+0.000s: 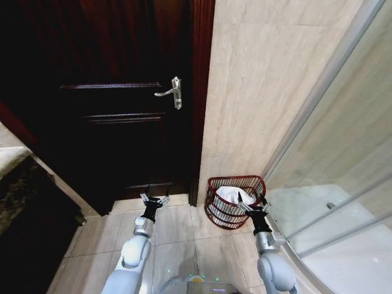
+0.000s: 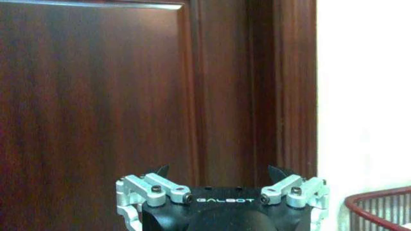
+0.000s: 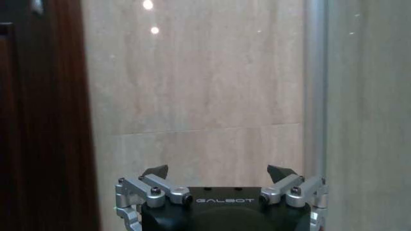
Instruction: Discard the used towel into the hamper.
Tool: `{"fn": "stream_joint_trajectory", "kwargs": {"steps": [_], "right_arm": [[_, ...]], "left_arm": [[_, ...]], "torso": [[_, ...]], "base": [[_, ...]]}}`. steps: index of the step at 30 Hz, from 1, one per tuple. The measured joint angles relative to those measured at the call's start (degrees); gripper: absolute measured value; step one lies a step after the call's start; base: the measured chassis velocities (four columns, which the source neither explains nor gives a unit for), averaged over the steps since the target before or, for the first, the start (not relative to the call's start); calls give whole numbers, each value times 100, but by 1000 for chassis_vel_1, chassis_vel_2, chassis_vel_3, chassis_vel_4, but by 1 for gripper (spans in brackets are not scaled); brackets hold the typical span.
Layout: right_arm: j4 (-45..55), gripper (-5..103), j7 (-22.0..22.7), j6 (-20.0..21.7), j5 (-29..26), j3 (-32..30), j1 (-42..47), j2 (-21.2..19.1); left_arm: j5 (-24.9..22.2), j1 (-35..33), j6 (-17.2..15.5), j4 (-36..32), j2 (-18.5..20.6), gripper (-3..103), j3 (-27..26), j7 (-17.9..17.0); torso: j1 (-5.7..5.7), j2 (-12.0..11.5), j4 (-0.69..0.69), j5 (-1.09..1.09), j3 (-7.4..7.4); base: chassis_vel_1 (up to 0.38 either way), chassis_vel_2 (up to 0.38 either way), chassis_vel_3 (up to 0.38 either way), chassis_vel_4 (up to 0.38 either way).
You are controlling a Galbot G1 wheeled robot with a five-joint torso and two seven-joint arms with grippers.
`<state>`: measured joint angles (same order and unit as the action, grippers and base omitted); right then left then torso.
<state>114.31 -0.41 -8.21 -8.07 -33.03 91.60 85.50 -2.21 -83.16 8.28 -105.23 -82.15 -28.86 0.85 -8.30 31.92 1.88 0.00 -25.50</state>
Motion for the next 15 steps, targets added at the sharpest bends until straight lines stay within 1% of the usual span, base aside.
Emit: {"fn": "stream_joint_trajectory", "kwargs": {"steps": [7,15], "right_arm": [[-59,100,216,-94,-83,-1,-55,-8],[-99,100,258,-172,-158,-19,-36,-28]], "left_arm": [[58,-7,0,13,-28,100,20,4],[141,-2,-2,17,-73,100,62,4]], "torso": [[27,-66,0,0,39],[57,-141,0,-1,83]], "base": [[-59,-70,-40,-48],[-54,-47,-47,-53]]}}
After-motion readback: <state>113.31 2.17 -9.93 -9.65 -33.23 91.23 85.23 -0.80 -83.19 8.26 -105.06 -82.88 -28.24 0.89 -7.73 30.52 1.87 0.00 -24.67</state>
